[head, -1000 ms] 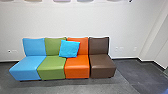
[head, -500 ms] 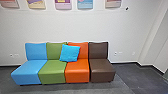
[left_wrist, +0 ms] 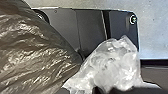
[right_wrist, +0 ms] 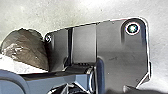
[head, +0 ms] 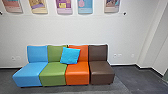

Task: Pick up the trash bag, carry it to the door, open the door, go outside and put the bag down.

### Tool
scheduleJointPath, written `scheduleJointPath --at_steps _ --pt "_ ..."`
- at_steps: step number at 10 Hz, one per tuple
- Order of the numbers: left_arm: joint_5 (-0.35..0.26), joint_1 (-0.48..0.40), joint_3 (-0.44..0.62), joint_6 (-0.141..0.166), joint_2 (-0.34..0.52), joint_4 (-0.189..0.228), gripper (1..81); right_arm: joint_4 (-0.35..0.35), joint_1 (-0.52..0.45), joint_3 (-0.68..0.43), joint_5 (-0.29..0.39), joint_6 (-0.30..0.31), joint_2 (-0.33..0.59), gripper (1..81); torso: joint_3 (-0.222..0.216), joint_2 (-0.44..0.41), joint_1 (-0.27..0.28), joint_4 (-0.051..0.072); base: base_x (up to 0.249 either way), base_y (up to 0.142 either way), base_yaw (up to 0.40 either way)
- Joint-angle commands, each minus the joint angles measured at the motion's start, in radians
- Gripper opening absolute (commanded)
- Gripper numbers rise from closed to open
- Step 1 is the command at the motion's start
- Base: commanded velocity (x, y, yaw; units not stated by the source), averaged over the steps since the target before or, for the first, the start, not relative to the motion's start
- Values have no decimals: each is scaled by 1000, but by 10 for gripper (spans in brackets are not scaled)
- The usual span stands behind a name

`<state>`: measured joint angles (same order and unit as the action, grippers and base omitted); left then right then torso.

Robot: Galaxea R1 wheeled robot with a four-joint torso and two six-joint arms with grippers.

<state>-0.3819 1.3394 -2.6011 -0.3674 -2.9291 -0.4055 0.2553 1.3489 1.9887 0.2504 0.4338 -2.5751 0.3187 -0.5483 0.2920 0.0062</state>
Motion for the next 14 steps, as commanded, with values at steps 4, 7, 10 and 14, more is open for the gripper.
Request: scheduleJointPath --at_steps 4,7,10,14 --pt "-78 -44 -19 -8 -9 -6 10 10 -36 57 50 -3 -29 811 0 103 -67 0 0 0 0" --pt "-46 -29 -30 -7 -21 -4 10 18 -21 99 50 -3 -59 811 -46 145 -95 0 0 0 0" --pt "-41 -27 -60 -7 -38 -1 10 22 -20 107 50 -3 -73 811 -41 139 -95 0 0 0 0" --pt "-41 -27 -60 -7 -42 1 10 27 3 191 50 -3 -128 811 -60 276 -184 0 0 0 0"
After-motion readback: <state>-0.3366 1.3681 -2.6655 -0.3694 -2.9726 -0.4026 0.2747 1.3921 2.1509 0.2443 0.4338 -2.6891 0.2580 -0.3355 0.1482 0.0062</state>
